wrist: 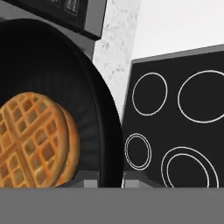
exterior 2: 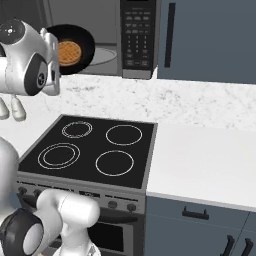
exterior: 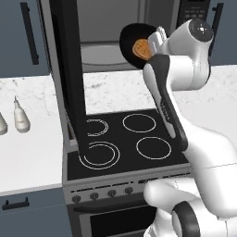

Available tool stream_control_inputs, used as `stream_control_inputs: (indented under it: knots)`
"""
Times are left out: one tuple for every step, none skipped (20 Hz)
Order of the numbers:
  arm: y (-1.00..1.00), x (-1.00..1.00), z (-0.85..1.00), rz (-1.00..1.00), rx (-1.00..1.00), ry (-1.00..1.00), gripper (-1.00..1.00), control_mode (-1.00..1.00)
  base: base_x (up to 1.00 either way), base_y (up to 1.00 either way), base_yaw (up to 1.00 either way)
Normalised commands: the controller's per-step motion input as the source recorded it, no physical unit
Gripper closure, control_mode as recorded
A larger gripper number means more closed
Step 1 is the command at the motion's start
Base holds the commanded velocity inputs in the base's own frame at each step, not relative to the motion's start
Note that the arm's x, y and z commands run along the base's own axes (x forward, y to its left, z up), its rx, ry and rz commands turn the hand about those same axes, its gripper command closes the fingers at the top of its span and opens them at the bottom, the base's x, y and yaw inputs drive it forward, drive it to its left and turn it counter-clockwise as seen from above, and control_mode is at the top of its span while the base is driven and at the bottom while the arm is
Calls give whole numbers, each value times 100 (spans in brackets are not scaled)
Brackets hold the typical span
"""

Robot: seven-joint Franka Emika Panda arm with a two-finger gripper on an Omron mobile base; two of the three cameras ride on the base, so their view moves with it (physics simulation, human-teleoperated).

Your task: Open the microwave, place the bowl with waffle inside the microwave, then close the microwave door and turn it on.

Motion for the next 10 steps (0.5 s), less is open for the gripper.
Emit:
stream_control_inputs:
  knots:
    - [0,80,11,11,1,3,100,-100,0,0,0]
    - [0,86,10,13,1,7,100,-100,0,0,0]
    - [0,83,9,13,1,6,100,-100,0,0,0]
    - [0,76,9,13,0,2,100,-100,0,0,0]
    - [0,79,6,12,0,3,100,-100,0,0,0]
    - [1,81,1,12,0,5,100,-100,0,0,0]
    - [13,69,0,13,0,3,100,-100,0,0,0]
    - [20,66,0,12,0,4,100,-100,0,0,0]
    - [34,64,0,9,0,6,100,-100,0,0,0]
    - [34,63,0,9,0,6,100,-100,0,0,0]
